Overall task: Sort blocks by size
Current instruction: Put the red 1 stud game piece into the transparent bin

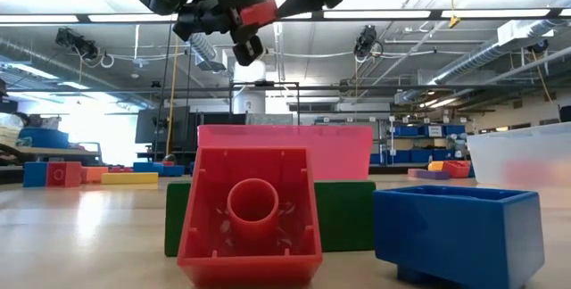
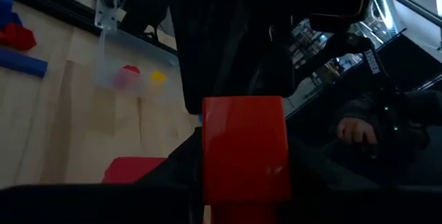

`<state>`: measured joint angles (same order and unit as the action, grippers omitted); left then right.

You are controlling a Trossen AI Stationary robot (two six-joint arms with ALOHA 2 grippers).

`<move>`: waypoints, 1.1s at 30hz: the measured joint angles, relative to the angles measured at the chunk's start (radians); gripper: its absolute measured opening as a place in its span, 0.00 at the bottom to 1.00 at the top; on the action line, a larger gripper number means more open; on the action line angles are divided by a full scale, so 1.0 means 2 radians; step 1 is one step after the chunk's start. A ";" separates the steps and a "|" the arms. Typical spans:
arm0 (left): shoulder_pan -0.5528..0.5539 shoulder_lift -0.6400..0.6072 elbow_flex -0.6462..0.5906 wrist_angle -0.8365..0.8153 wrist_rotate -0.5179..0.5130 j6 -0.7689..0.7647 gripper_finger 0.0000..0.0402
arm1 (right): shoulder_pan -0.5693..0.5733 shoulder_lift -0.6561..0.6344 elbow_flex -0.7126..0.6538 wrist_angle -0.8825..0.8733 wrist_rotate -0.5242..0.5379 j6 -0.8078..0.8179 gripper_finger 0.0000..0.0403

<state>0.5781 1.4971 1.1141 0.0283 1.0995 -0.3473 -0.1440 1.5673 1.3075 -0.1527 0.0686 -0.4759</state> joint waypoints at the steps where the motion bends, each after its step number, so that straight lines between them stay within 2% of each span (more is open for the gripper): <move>1: 0.000 0.000 0.000 0.003 -0.004 0.000 0.34 | 0.000 0.000 0.000 0.000 -0.001 0.000 0.26; 14: 0.003 -0.001 0.000 0.030 -0.023 0.001 0.34 | -0.004 0.000 0.000 0.012 -0.003 0.001 0.25; 20: 0.011 0.000 0.000 0.031 -0.032 -0.001 0.34 | 0.002 -0.003 0.000 0.011 0.033 0.001 0.26; 33: 0.014 0.000 0.003 0.043 -0.044 -0.002 0.34 | 0.006 -0.016 -0.001 0.012 0.056 -0.030 0.31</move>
<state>0.6068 1.4975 1.1198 0.1143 1.0119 -0.3510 -0.1322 1.5344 1.3064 -0.1290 0.1799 -0.5351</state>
